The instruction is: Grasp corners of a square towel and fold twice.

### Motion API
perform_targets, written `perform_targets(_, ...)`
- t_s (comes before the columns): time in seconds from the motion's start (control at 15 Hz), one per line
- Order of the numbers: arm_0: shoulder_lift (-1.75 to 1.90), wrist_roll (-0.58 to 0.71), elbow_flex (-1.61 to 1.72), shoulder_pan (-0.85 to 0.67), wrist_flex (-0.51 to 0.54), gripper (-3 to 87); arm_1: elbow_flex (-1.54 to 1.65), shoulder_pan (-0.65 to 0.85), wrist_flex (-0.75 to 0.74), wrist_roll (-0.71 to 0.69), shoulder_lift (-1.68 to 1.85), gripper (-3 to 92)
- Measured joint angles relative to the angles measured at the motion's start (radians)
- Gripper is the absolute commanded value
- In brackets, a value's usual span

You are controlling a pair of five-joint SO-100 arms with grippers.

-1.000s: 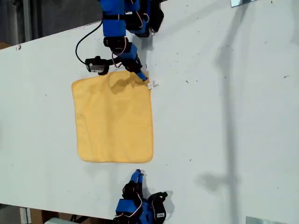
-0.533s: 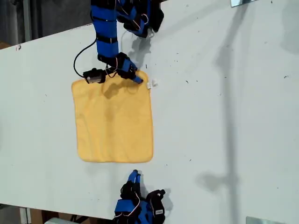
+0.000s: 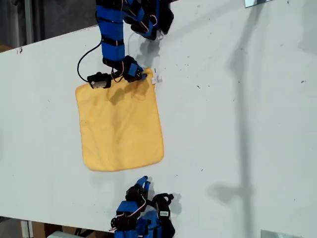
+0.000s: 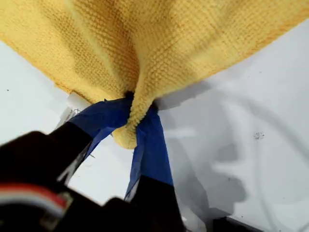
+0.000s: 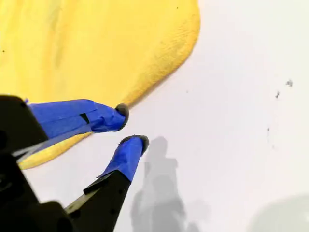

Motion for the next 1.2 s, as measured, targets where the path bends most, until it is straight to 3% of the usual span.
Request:
perform_targets(0.13, -0.265, -0.063, -0.06, 0.086, -0.126, 14.1, 0.0, 0.0, -0.006, 0.0, 0.0, -0.1)
perform_targets(0.4, -0.828, -0.015, -0.476, 0.103, -0.114, 15.1, 0.046, 0.0, -0.015, 0.0, 0.077, -0.1)
perform_targets(0.8, -0.966, 0.064, -0.635, 0.06, -0.06, 14.5, 0.061, -0.011, -0.012, 0.0, 0.112, -0.1)
perform_targets(0.87, -1.015, 0.075, -0.658, 0.052, -0.061, 13.1, 0.061, -0.014, -0.014, 0.0, 0.112, -0.1)
perform_targets(1.0, -1.103, 0.091, -0.712, 0.044, -0.051, 0.0, 0.061, -0.014, -0.017, 0.0, 0.112, -0.1)
perform_targets(1.2, -1.121, 0.097, -0.73, 0.044, -0.061, 0.0, 0.061, -0.025, -0.017, 0.0, 0.112, -0.1)
